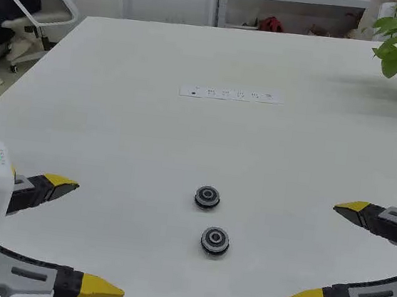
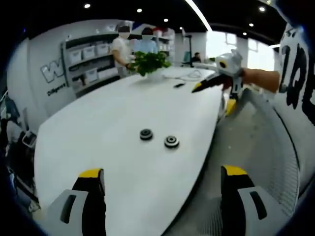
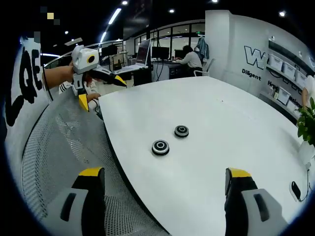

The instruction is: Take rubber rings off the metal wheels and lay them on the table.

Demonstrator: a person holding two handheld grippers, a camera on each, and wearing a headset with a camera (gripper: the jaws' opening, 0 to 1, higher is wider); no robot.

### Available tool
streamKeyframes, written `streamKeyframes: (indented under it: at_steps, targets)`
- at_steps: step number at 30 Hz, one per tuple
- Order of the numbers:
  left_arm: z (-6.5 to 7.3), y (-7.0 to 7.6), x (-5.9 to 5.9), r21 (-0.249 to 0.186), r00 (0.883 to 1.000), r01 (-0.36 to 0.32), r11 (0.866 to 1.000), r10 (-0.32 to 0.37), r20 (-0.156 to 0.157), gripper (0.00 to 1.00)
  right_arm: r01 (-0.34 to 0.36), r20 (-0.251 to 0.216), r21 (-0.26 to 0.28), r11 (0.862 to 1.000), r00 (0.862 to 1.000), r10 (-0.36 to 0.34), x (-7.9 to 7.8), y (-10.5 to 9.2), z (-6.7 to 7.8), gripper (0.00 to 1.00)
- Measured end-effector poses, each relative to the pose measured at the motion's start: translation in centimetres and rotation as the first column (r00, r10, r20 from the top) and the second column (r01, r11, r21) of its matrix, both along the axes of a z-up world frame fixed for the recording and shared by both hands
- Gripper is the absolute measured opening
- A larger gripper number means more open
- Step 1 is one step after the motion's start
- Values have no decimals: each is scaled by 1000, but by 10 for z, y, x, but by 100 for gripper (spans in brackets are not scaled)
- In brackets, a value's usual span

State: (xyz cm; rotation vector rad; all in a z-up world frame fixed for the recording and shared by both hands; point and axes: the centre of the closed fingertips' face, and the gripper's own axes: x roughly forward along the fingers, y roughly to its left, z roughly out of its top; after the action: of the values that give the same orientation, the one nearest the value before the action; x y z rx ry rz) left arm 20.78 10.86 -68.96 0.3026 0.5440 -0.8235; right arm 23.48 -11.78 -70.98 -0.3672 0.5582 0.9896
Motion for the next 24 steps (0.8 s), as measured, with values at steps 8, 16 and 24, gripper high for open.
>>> streamKeyframes:
  at_steps: [8, 16, 24]
  targets:
    - [2, 0, 1, 5, 1000, 3, 1000, -3, 3, 99, -4, 1, -1, 1000, 1000, 4, 0, 0, 1, 98]
    - [5, -2, 4, 9, 1000, 9, 1000, -9, 8, 99, -3, 4, -3, 1000, 1000, 3, 1, -2, 1, 98]
    - [4, -4, 4, 16, 1000, 18, 1000, -18, 13, 99, 1, 8, 1, 1000, 1000, -1, 2, -2, 2, 97]
